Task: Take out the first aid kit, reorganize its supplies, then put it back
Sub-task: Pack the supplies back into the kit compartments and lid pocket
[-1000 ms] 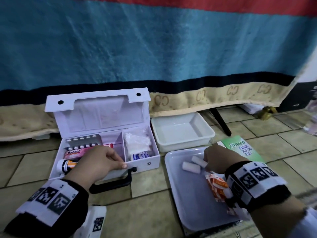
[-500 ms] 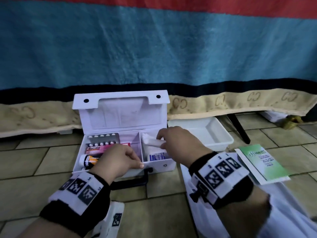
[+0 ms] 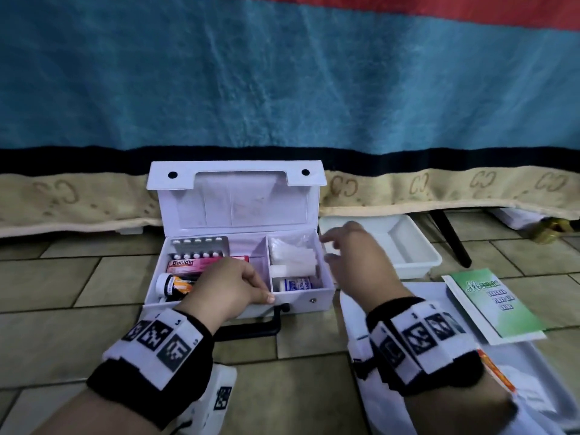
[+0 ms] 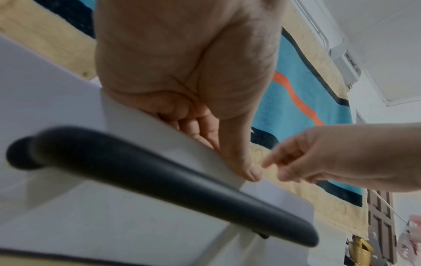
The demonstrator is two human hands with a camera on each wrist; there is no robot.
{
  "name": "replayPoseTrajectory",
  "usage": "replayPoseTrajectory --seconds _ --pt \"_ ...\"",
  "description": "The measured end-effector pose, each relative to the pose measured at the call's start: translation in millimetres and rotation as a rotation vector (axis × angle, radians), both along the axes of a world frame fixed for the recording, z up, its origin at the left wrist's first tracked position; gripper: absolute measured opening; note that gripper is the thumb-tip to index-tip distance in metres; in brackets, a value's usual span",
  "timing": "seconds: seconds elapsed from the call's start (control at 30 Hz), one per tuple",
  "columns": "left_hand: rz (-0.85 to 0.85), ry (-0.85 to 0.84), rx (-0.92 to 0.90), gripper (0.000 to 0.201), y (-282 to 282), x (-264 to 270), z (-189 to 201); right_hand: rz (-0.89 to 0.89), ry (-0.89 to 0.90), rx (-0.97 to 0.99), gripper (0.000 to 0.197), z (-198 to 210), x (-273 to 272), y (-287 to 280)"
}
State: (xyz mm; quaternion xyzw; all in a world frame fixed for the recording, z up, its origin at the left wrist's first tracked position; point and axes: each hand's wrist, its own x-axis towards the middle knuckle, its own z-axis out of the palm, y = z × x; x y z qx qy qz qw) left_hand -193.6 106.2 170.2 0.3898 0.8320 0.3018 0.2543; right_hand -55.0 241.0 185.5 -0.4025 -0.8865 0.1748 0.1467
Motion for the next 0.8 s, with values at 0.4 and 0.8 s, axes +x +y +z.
replayPoseTrajectory --seconds 0.4,0.8 --pt "-0.005 0.007 0.011 0.02 0 1 1 -0.234 -0.57 -0.231 0.012 -28 67 22" --pt "-0.008 -0.017 0.01 0.021 -2 2 4 0.196 -0.177 -0.071 0.034 25 -14 -21"
